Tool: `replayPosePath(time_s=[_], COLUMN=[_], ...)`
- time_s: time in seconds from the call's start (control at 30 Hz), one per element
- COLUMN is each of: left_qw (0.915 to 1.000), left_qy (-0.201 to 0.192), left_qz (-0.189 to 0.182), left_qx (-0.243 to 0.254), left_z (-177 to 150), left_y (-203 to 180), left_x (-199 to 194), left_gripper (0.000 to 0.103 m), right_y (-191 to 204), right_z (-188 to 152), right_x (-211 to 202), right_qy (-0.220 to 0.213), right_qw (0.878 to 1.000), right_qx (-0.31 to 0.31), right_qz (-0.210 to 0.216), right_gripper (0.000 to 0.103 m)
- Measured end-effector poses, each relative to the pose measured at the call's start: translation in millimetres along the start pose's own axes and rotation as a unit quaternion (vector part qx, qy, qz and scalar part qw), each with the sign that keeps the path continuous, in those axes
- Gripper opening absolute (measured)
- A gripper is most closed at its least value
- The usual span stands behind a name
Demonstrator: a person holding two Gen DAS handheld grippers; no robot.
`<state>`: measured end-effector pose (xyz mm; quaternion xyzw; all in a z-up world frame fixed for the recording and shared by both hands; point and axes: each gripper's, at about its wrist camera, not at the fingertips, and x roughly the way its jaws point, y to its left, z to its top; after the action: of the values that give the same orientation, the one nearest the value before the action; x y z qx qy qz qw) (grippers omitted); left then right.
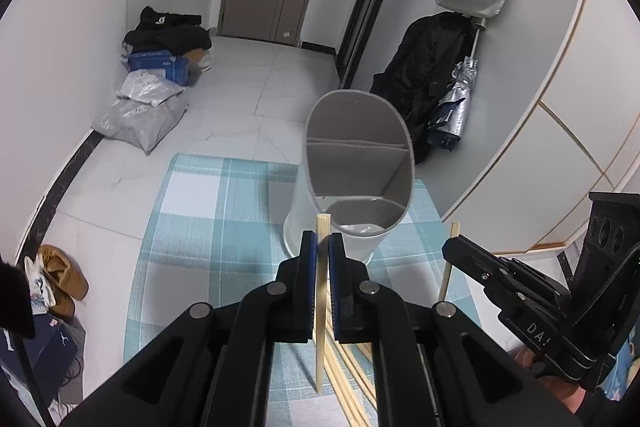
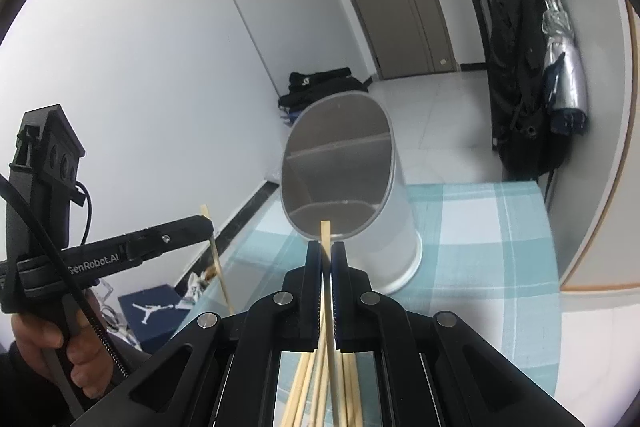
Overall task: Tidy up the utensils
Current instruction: 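Lift both held chopsticks and lower them into the white holder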
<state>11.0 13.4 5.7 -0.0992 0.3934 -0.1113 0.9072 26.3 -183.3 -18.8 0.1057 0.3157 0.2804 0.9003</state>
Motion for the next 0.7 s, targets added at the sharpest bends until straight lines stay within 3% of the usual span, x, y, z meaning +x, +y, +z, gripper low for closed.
replayPosePath(time_s=[0.33, 0.7], left_qw=[0.9990, 0.9962], left_qy=[-0.017, -0.062], left_qz=[-0.023, -0.043], left_qx=[0.034, 0.045], left_z=[31.9, 103.4], left_y=[-27.4, -41.4], left_x=[-20.8, -39.5], left_gripper=[0.002, 0.002], right_y=[11.5, 5.3], right_z=[22.5, 105.8], right_x=[-21.2, -42.3], right_qy=[-0.049, -0.128], right_qw=[0.998, 0.991], right_qx=[-0.019, -0.025], right_qz=[0.021, 0.043], right_gripper=[0.004, 0.004])
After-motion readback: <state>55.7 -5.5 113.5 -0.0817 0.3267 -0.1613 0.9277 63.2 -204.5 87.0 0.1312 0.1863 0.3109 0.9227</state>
